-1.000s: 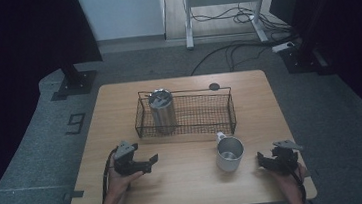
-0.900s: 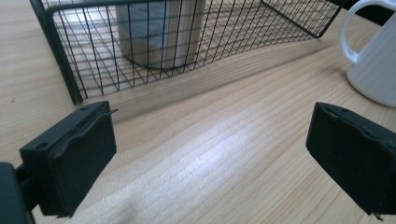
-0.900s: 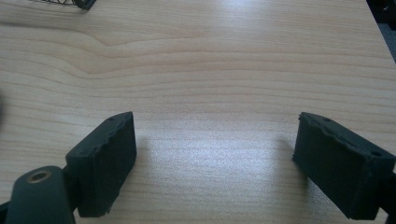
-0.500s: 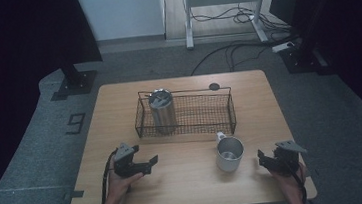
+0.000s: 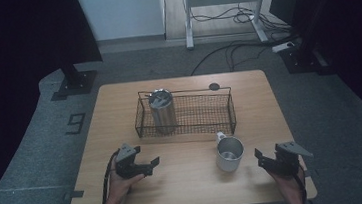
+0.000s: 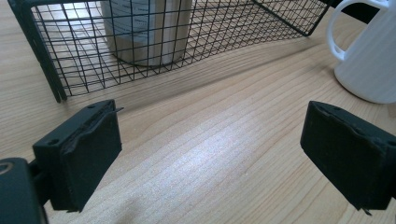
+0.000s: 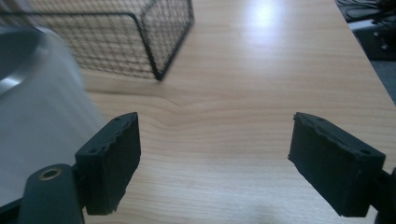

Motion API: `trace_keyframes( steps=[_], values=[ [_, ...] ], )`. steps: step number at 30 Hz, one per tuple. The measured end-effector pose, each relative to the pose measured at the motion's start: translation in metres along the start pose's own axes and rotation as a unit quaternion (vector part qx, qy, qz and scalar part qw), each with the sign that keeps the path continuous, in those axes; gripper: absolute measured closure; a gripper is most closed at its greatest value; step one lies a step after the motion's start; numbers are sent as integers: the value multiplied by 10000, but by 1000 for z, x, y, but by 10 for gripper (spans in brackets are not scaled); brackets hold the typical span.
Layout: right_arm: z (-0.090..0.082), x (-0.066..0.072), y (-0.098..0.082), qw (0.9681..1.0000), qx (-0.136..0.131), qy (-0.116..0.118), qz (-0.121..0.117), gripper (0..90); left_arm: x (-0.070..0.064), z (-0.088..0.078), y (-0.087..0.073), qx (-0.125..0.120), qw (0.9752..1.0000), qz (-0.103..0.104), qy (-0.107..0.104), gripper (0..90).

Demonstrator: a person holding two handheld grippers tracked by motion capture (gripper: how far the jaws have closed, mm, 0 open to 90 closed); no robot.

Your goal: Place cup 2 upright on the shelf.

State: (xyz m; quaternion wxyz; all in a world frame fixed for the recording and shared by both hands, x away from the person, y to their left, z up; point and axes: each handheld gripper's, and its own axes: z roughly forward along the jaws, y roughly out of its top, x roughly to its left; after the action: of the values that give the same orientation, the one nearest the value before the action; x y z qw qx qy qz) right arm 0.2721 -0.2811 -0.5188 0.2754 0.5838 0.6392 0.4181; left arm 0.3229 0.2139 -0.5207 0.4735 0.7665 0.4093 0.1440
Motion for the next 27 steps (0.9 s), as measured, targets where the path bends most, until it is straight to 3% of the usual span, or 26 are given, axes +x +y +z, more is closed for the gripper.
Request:
trace_keyframes(
  steps=[9,20,27],
  values=[
    [-20,16,9,9986,-426,312,69,162,2,3,-3,208,9997,-27,109,58],
    [-25,35,14,9968,-442,655,-78,161,3,6,-5,308,9994,-64,122,61],
    [-30,44,17,9952,-499,838,-125,161,4,4,-6,209,9996,-92,159,69]
  ],
)
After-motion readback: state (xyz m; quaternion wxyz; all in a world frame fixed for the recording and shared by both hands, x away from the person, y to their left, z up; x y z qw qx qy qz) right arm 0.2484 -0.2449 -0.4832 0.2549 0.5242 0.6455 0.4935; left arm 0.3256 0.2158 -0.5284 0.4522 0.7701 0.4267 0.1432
